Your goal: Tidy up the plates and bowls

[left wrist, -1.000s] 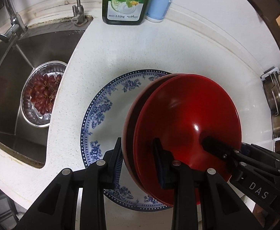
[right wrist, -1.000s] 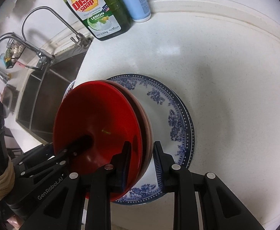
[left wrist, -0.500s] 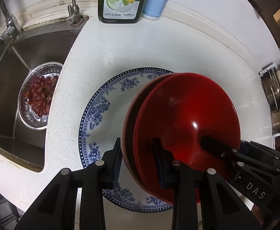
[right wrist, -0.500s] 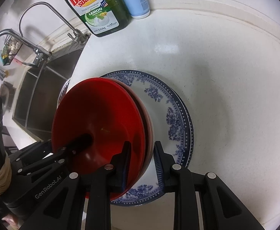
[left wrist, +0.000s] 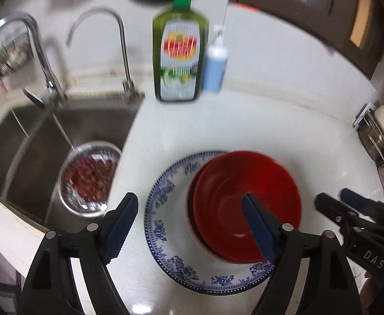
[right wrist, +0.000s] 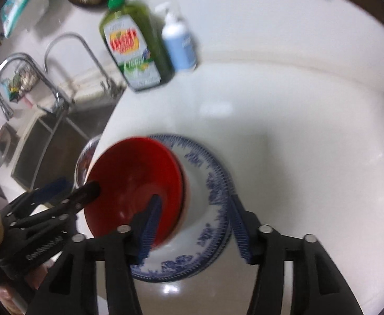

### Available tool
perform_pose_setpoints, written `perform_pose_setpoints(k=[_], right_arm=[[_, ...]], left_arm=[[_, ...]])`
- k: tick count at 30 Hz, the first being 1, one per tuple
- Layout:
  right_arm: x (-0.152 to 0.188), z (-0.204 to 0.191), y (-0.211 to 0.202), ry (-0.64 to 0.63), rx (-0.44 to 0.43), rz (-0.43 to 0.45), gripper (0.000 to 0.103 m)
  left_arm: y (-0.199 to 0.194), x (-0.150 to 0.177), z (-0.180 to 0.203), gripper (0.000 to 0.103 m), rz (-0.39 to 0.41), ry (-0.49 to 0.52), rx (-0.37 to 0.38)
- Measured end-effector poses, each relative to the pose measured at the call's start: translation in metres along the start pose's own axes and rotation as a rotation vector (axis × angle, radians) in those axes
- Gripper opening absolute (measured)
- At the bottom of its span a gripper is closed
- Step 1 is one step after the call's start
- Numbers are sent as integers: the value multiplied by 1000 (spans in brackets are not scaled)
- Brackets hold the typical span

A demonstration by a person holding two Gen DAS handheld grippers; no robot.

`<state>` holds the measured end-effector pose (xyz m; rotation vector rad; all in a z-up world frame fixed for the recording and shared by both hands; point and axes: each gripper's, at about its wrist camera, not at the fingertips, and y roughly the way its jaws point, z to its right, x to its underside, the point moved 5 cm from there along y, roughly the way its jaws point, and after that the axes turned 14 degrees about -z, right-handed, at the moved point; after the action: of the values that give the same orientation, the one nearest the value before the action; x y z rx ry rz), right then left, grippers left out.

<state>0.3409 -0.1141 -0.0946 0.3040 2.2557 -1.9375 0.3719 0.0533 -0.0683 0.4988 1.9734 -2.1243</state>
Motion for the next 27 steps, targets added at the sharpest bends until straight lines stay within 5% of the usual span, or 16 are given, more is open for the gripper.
perform_pose_setpoints(k=[9, 19, 27], right_arm=[[51, 25, -65, 22, 120, 292, 80], [132, 42, -113, 10, 143, 403, 84], [206, 44, -151, 19, 157, 473, 90]], left_arm=[[-47, 49, 24, 86, 195, 41, -53], [-114, 136, 45, 99, 381, 30, -87], [-158, 194, 55, 101, 412, 47, -110]])
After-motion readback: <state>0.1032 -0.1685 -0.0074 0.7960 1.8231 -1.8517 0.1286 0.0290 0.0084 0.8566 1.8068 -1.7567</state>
